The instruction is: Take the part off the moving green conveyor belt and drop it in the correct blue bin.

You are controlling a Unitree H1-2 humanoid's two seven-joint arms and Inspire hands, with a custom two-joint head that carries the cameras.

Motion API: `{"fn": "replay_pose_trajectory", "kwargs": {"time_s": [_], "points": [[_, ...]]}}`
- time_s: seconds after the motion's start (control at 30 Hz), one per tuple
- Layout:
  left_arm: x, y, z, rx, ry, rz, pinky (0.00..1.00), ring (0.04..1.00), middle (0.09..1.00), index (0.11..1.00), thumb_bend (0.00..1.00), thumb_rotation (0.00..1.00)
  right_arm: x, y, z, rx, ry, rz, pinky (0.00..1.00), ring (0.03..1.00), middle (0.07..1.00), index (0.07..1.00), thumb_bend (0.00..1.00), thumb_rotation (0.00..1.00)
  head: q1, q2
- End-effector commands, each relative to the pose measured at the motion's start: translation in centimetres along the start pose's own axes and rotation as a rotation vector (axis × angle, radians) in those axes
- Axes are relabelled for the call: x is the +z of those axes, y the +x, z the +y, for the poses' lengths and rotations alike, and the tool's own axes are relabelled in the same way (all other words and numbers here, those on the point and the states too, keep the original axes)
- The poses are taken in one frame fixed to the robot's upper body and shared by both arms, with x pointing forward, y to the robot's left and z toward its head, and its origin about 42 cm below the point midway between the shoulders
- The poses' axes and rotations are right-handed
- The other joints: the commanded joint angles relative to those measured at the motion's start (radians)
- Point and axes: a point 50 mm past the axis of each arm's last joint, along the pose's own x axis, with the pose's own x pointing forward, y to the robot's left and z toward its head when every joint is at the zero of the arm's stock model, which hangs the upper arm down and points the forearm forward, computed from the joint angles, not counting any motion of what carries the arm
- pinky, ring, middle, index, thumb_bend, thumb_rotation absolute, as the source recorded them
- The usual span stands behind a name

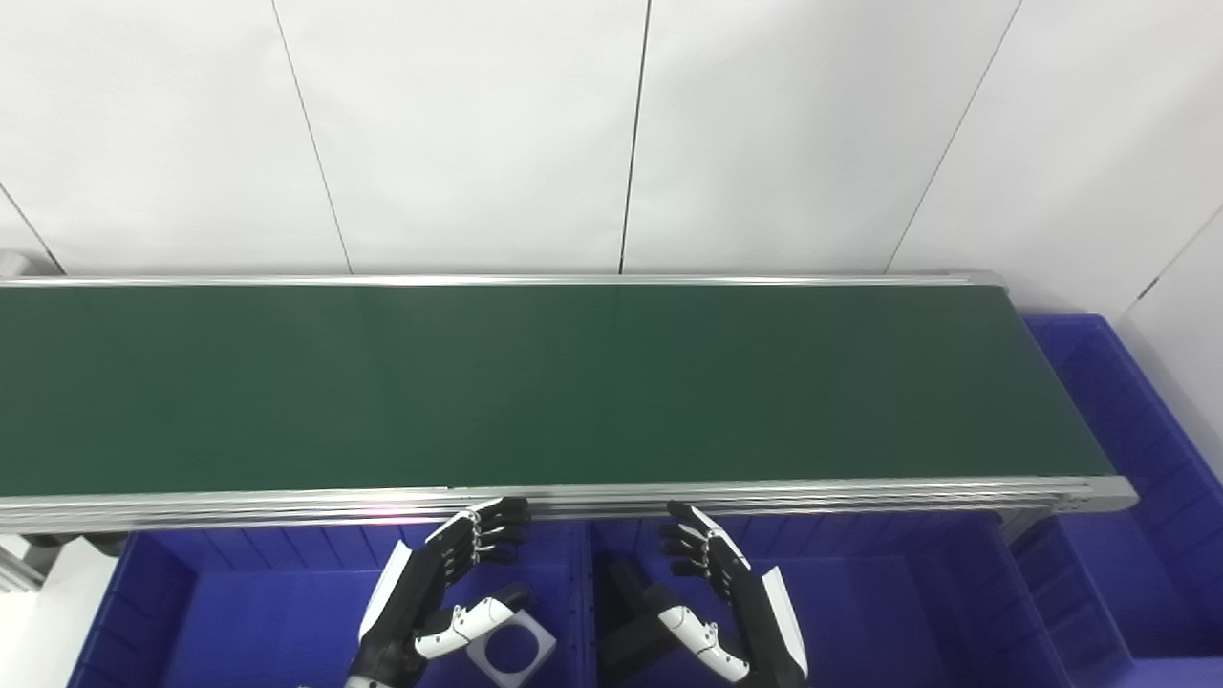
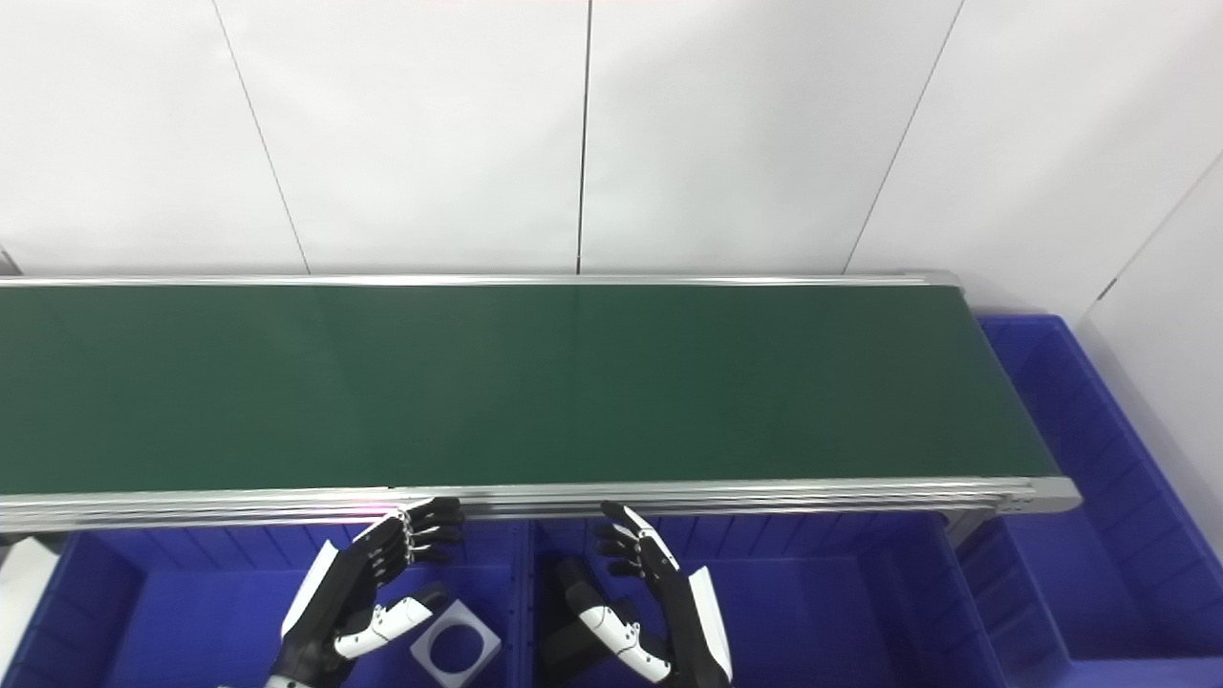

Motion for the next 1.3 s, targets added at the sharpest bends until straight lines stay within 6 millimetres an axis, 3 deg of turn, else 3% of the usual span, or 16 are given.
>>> {"fn": "replay_pose_trajectory", "kwargs": {"time_s": [0.0, 0.37, 1.0, 1.27], "points": [[1.0, 0.4, -0.1, -0.008, -0.002, -0.067, 0.68, 0.744, 0.79, 0.803, 0.82, 0.52, 1.2, 0.7, 0.1, -0.001, 0.015, -0.073, 0.7, 0.758, 0.789, 0.86, 0.65, 0.66, 0.0, 0.001], [1.3, -0.3, 0.1, -0.046, -0.009, -0.072, 0.71, 0.782, 0.835, 0.854, 0.85, 0.47, 1.3, 0.6, 0.0, 0.012, 0.024, -0.076, 0.7, 0.763, 0.796, 0.862, 0.68, 0.65, 0.018, 0.003], [1.2, -0.4, -0.2, -0.015, -0.028, -0.069, 0.7, 0.767, 0.817, 0.856, 0.83, 0.43, 1.1, 0.5, -0.3, 0.016, 0.022, -0.076, 0.7, 0.761, 0.799, 0.862, 0.67, 0.65, 0.04, -0.003], [1.0, -0.3, -0.2, -0.006, -0.022, -0.061, 0.7, 0.768, 0.817, 0.849, 0.84, 0.45, 1.1, 0.4, -0.5, 0.015, 0.021, -0.076, 0.7, 0.76, 0.794, 0.856, 0.66, 0.64, 0.044, -0.006]]}}
